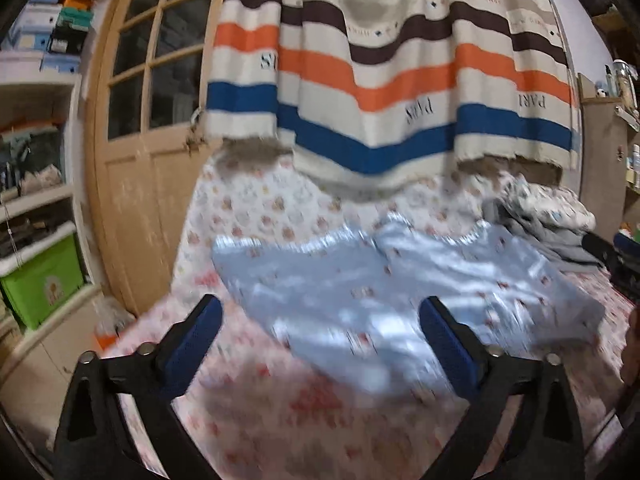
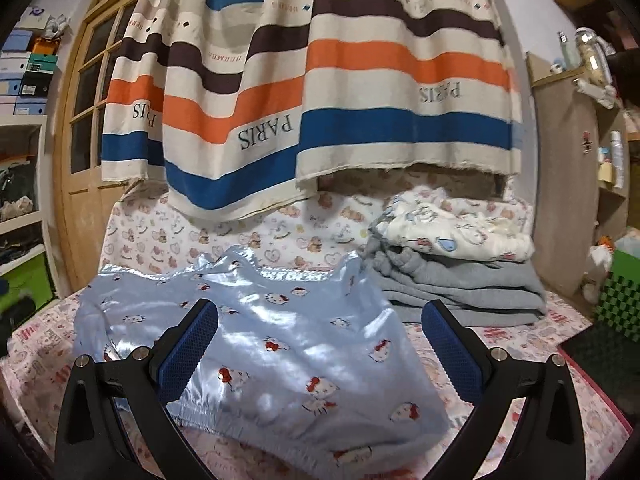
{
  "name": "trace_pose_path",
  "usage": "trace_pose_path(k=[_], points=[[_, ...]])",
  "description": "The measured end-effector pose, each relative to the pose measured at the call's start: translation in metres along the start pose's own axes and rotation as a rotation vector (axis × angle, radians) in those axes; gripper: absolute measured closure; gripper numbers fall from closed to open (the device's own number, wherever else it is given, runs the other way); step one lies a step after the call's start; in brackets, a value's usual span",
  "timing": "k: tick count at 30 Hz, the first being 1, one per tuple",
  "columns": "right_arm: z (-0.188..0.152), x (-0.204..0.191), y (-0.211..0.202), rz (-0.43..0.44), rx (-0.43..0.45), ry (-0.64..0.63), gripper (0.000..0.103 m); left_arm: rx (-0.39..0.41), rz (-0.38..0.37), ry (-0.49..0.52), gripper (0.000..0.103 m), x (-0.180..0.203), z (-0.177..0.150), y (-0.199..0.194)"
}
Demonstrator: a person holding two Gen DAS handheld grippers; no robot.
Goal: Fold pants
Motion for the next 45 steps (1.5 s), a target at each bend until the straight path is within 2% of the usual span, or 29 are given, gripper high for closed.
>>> trace_pose_path(k=[2,8,12,15,18,19,21,23,26,29,31,32,34,35,38,44,45], points=[[-0.005,0.001,-0.004,0.005,-0.016,0.001,0.001,-0.023,-0.029,0.006,0.013,0.011,-0.010,-0.002],[-0.024,0.010,-0.013,-0.017,-0.047,0.015,0.001,-0.101,-0.097,-0.057,0.035,0.035,-0.030,0.010],[-0.044,0.022,-0.020,-0.016,-0.088,0.037,0.001,-0.125,-0.138,-0.081,0.036,0.047,-0.040,0.010],[-0.055,0.028,-0.025,-0.021,-0.097,0.030,0.001,-0.129,-0.124,-0.048,0.036,0.058,-0.041,0.009],[-0.063,0.035,-0.028,-0.023,-0.112,0.032,0.001,-0.182,-0.051,0.002,0.036,0.065,-0.043,0.020],[-0.065,0.037,-0.028,-0.024,-0.117,0.036,0.001,-0.213,-0.030,0.004,0.036,0.066,-0.045,0.025],[-0.066,0.042,-0.028,-0.030,-0.125,0.049,0.001,-0.246,-0.036,-0.022,0.036,0.065,-0.047,0.033],[-0.066,0.045,-0.027,-0.030,-0.134,0.057,0.001,-0.251,-0.015,-0.031,0.038,0.062,-0.047,0.035],[-0.069,0.047,-0.027,-0.036,-0.144,0.066,0.001,-0.233,-0.008,-0.034,0.063,0.063,-0.046,0.036],[-0.075,0.043,-0.024,-0.001,-0.182,0.061,0.014,-0.225,-0.022,-0.018,0.072,0.068,-0.044,0.037],[-0.082,0.039,-0.018,0.016,-0.226,0.047,0.030,-0.213,-0.014,0.001,0.074,0.071,-0.042,0.035],[-0.085,0.037,-0.014,0.013,-0.244,0.040,0.033,-0.210,-0.013,0.006,0.075,0.072,-0.042,0.034],[-0.091,0.037,-0.008,0.006,-0.277,0.029,0.051,-0.211,-0.014,0.005,0.077,0.074,-0.042,0.034],[-0.093,0.037,-0.005,0.003,-0.287,0.030,0.053,-0.213,-0.018,0.001,0.078,0.073,-0.043,0.034],[-0.096,0.040,-0.001,-0.010,-0.280,0.041,0.054,-0.202,-0.036,0.000,0.090,0.073,-0.044,0.032],[-0.099,0.037,-0.001,-0.026,-0.276,0.012,0.055,-0.178,-0.020,0.024,0.090,0.075,-0.042,0.027],[-0.099,0.037,-0.001,-0.026,-0.275,0.013,0.059,-0.178,-0.023,0.018,0.090,0.074,-0.042,0.027]])
Point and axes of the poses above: each gripper's, at about its wrist camera, not at the fingertips, and y roughly the way its jaws point, x to its right, z to its top, the point moved 5 cm from there along y, roughly the way its jaws point, and after that the axes turned 10 degrees about y, right-handed, at the moved point
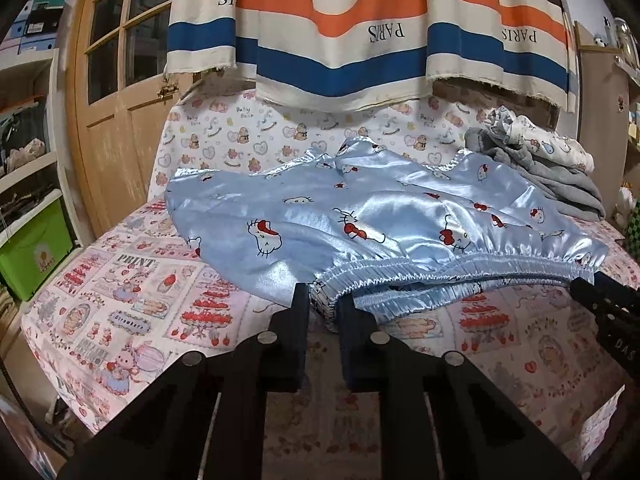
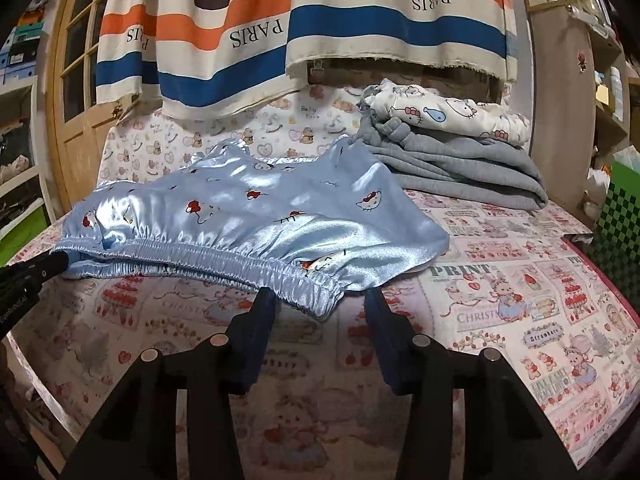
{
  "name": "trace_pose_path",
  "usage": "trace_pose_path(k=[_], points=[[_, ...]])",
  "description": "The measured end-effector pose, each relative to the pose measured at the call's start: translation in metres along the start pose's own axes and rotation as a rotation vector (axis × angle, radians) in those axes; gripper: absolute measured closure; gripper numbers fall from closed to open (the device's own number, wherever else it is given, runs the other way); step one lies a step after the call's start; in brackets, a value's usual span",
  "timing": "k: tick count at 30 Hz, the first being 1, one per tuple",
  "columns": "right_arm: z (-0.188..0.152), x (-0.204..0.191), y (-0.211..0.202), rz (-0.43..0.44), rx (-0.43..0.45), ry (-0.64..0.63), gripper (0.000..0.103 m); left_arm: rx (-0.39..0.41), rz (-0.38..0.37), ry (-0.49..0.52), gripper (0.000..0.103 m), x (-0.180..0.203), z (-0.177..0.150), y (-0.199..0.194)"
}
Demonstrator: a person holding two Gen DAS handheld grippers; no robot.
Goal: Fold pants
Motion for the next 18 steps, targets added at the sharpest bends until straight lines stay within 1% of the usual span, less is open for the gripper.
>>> trace_pose_path(k=[1,2,3,4,6,10,13,18], points=[[0.000,0.000,0.000,0.002,0.002,0.004,0.070,0.001,-0.006,-0.006,0.090,-0.001,0.000,0.000],[0.001,0.000,0.001,0.006,0.003,0.011,0.076,0.004,-0.012,-0.011,0.090,-0.001,0.000,-0.001],[0.001,0.000,0.001,0.015,0.001,0.019,0.086,0.008,-0.011,-0.013,0.091,-0.002,0.000,-0.002],[0.002,0.001,0.001,0.016,0.001,0.027,0.090,0.012,-0.007,-0.011,0.091,-0.002,0.000,-0.003],[0.003,0.000,-0.002,0.034,0.012,0.032,0.093,0.029,0.000,0.001,0.091,-0.001,0.001,-0.008],[0.007,-0.003,-0.021,0.078,0.062,0.033,0.095,0.069,0.027,0.009,0.092,-0.005,0.004,-0.021],[0.009,-0.007,-0.037,0.082,0.089,0.022,0.095,0.085,0.012,-0.014,0.092,-0.011,0.006,-0.032],[0.011,-0.017,-0.060,0.116,0.090,0.032,0.095,0.112,0.039,-0.010,0.092,-0.017,0.005,-0.051]])
Point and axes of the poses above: each gripper's, at about its wrist camera, not at the fingertips, and y roughly the way its jaws point, x to its right, z to its top, the point moved 5 cm from there along y, roughly the way its jaws point, and after that the axes turned 10 degrees about y, right-handed, at the moved point
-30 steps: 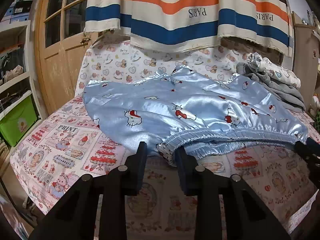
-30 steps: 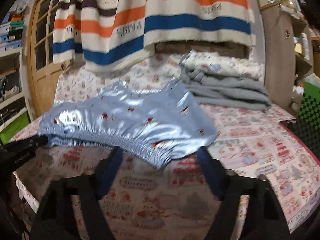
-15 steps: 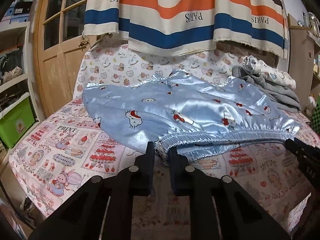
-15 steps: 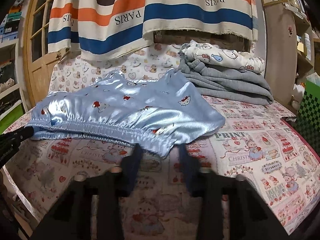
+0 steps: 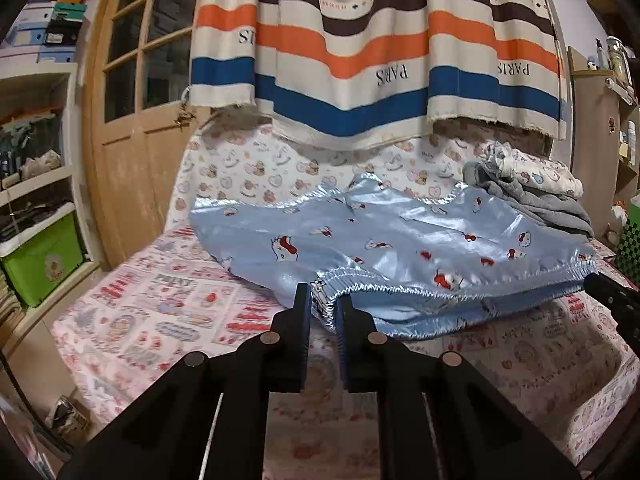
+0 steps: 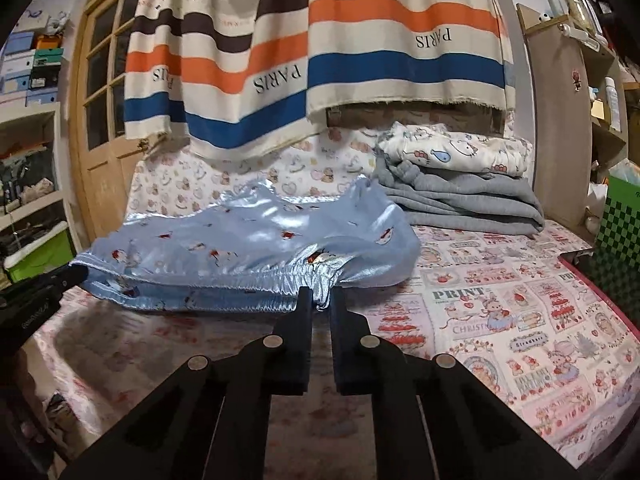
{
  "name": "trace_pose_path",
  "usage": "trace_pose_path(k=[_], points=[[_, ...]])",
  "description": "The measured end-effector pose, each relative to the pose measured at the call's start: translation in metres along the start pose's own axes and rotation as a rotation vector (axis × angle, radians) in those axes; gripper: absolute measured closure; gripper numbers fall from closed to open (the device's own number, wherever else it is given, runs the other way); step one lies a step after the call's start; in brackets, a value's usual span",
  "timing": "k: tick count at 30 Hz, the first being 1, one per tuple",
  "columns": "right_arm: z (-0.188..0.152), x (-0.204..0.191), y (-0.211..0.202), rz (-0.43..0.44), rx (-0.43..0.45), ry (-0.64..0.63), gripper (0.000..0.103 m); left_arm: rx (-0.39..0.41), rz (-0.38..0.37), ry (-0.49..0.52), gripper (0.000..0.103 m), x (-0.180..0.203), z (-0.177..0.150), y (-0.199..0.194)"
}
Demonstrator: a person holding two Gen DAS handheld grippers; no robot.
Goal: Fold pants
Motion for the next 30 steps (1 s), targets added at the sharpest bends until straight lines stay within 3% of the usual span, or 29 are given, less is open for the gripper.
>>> trace_pose_path(k=[5,12,16,17,18,19,20,21,23,30], points=[[-0.016,-0.014,-0.011,0.030,-0.028,-0.020,0.095,-0.018,0.011,-0.010,0.092,-0.006,-0.011,-0.008],[-0.030,-0.003,-0.003,-0.022,-0.060,0.009,0.095,-0.096,-0.028,0.029,0.090,-0.003,-0.038,-0.002],[-0.028,0.000,-0.004,-0.033,-0.056,0.012,0.093,-0.096,-0.052,0.030,0.085,-0.004,-0.044,-0.007],[-0.028,-0.001,-0.005,-0.040,-0.053,0.002,0.090,-0.088,-0.047,0.034,0.077,-0.004,-0.044,-0.010],[-0.026,-0.002,-0.006,-0.054,-0.041,-0.011,0.079,-0.074,-0.036,0.039,0.069,-0.005,-0.042,-0.013],[-0.024,-0.002,-0.009,-0.077,-0.015,-0.019,0.064,-0.061,-0.025,0.045,0.065,-0.005,-0.041,-0.016],[-0.022,-0.002,-0.011,-0.082,0.000,-0.019,0.053,-0.048,-0.015,0.049,0.057,-0.007,-0.039,-0.019],[-0.019,-0.002,-0.014,-0.082,0.018,-0.016,0.036,-0.036,-0.008,0.049,0.047,-0.008,-0.037,-0.023],[-0.013,-0.001,-0.019,-0.076,0.040,-0.007,0.034,-0.015,0.004,0.039,0.033,-0.013,-0.033,-0.027],[0.002,-0.015,-0.015,-0.051,0.055,-0.025,0.023,0.012,0.037,-0.006,0.014,-0.030,-0.022,-0.022]])
Point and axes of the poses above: each gripper's, at about its wrist camera, not at the fingertips, and y roughly the way its jaws point, x to its right, z to its top, the point moved 5 cm from there along y, roughly the way its jaws point, and after that the axes turned 10 degrees about y, right-handed, at the moved point
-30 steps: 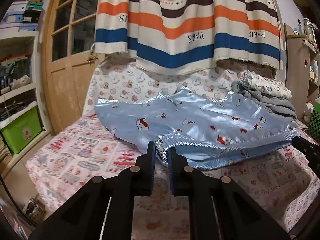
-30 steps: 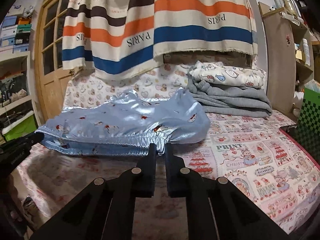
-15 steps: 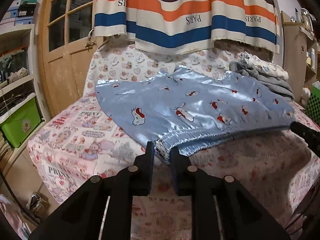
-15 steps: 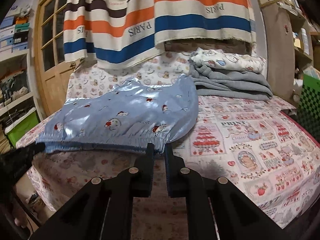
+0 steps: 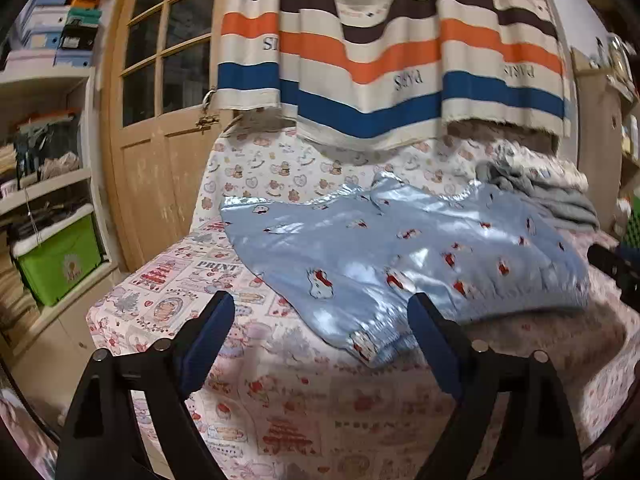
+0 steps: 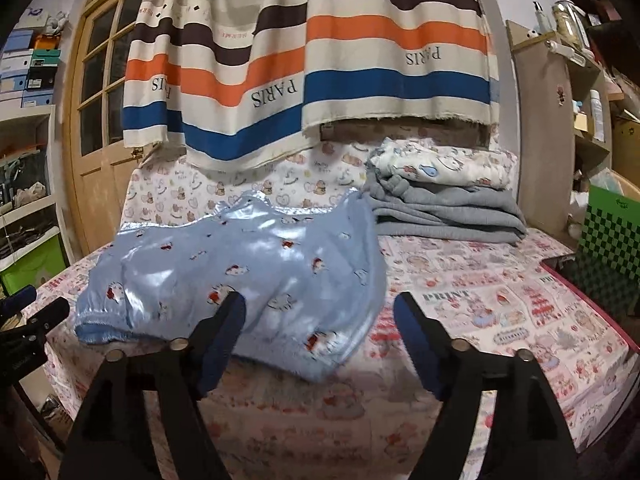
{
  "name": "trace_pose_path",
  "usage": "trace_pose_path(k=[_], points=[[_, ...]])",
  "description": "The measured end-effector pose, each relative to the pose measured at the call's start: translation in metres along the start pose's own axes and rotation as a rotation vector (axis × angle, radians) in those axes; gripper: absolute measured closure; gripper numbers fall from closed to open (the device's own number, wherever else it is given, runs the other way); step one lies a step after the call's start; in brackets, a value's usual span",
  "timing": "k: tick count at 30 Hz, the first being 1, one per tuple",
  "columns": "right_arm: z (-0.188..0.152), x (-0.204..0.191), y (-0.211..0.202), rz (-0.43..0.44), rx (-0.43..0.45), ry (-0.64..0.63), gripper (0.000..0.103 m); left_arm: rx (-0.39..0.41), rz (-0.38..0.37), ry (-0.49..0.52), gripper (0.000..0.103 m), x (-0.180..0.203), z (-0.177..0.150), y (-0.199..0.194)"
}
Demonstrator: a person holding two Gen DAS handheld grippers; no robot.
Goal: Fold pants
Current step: 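Grasp the cuff of one pants leg with the right gripper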
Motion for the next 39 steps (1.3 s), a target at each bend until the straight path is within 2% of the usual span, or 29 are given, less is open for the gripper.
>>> trace_pose_path(k=[3,5,9,14,15,18,21,24,27,29,34,39], points=[[0.002,-0.014,0.002,0.032,0.002,-0.019,0.021,0.009,-0.014,-0.029,0.004,-0.005,0.002,0.001],[0.001,-0.024,0.004,0.056,-0.002,-0.037,0.021,0.022,0.008,-0.026,0.001,-0.008,0.002,0.000],[-0.004,-0.039,0.008,0.099,-0.021,-0.046,0.021,0.011,0.035,-0.003,0.001,-0.012,-0.002,0.003],[-0.004,-0.045,0.013,0.100,-0.008,-0.039,0.010,-0.018,0.024,-0.057,0.001,-0.028,-0.010,0.009],[-0.001,-0.044,0.014,0.090,-0.002,-0.043,0.001,-0.018,0.027,-0.059,0.001,-0.030,-0.010,0.010],[0.022,-0.033,0.022,0.067,0.024,-0.026,0.001,-0.005,0.035,-0.045,0.001,-0.034,-0.006,0.011],[0.047,-0.022,0.035,0.060,0.019,0.000,0.001,0.026,0.057,-0.017,0.001,-0.036,0.007,0.012],[0.063,-0.017,0.055,0.042,-0.040,-0.015,0.001,0.064,0.058,-0.009,0.001,-0.043,0.027,0.022],[0.071,-0.021,0.067,0.015,-0.075,-0.047,0.001,0.083,0.082,-0.012,0.001,-0.058,0.050,0.036],[0.072,-0.029,0.066,0.021,-0.064,-0.071,0.001,0.082,0.093,-0.024,0.001,-0.068,0.061,0.041],[0.055,-0.071,0.053,0.211,-0.075,-0.090,0.001,0.125,0.136,-0.044,0.001,-0.083,0.062,0.026],[0.012,-0.122,0.048,0.367,-0.138,-0.101,0.001,0.100,0.213,-0.042,0.001,-0.093,0.042,0.020]])
Point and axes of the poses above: each gripper's, at about its wrist camera, not at the fingertips, and y roughly the way its jaws point, x to its right, z to its top, the point moved 5 cm from there along y, roughly the way its jaws point, and after that the axes turned 10 degrees about y, right-handed, at the moved point
